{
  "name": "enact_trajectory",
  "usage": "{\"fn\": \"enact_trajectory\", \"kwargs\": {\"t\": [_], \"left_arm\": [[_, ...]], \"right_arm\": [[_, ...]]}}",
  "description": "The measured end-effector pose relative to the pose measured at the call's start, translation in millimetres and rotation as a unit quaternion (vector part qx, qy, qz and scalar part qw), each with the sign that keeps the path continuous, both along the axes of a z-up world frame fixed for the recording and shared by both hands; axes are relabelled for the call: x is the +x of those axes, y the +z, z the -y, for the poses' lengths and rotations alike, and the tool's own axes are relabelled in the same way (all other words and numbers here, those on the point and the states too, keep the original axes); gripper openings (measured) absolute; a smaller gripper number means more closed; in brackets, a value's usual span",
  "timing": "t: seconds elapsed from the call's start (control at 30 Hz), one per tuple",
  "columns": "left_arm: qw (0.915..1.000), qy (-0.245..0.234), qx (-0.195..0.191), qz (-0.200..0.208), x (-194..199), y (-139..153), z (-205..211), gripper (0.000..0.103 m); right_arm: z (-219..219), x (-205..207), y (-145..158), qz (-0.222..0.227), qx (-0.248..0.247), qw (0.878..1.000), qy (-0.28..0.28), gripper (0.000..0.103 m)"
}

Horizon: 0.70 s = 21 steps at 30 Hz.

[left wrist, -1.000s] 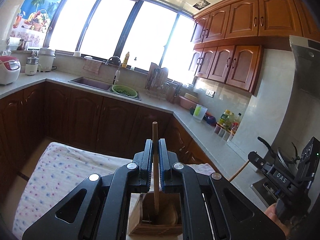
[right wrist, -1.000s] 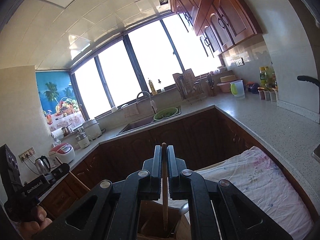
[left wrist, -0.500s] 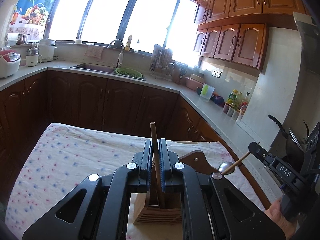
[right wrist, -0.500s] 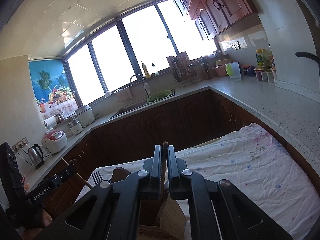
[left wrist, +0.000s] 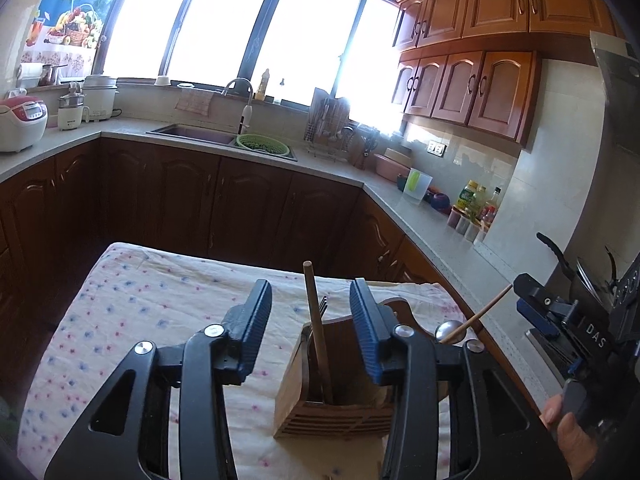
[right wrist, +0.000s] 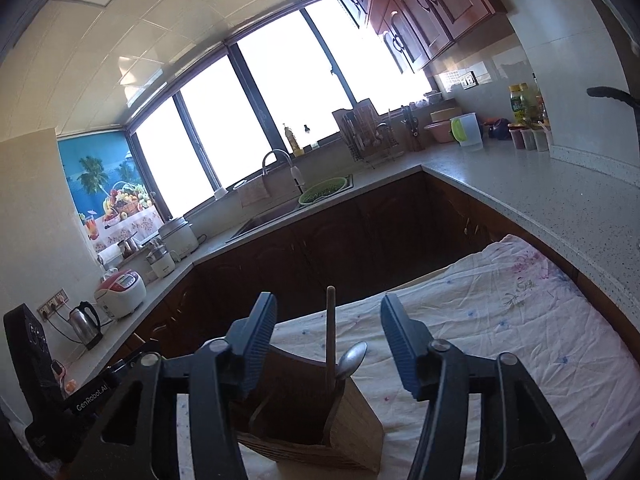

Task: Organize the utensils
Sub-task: 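Withdraw both open tools from the holder back toward the remaining chopsticks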

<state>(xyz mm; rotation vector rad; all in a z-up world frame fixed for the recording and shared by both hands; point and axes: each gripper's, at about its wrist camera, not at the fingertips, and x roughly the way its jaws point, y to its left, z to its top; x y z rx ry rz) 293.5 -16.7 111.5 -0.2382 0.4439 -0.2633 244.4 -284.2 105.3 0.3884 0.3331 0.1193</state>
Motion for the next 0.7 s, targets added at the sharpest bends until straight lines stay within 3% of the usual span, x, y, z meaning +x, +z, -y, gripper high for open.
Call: {"fn": "enact_trajectory", "kwargs": {"t": [0.07, 0.1, 0.13, 0.2, 0.7], "left_arm": [[1.0000, 0.006, -0.005, 0.001, -6.3, 0.8, -5.4, 0.062], [0.9999, 0.012, -0.007, 0.003, -10.9, 0.8, -8.2, 0.074], [0.9998, 0.018, -0.008, 0.006, -16.3, 0.1, -11.1, 0.079], [0.9995, 0.028, -0.011, 0.009, -27.3, -2.9, -17.2, 0.090], [0.9975, 0.024, -0.046, -0.048, -110.1, -49.2, -45.8, 0.091]], "right_arm": [[2.3, -7.9, 4.1, 0.006, 0.006, 1.000, 0.002, 0.068], [3.7, -12.6, 5.6, 0.010, 0.010, 1.000, 0.003, 0.076], [5.2, -17.8, 6.5, 0.013, 0.014, 1.000, 0.003, 0.089], [8.3, -29.1, 6.6, 0.020, 0.020, 1.000, 0.005, 0.102], [12.4, -118.2, -32.5, -0.019, 0.024, 0.999, 0.018, 0.103]]}}
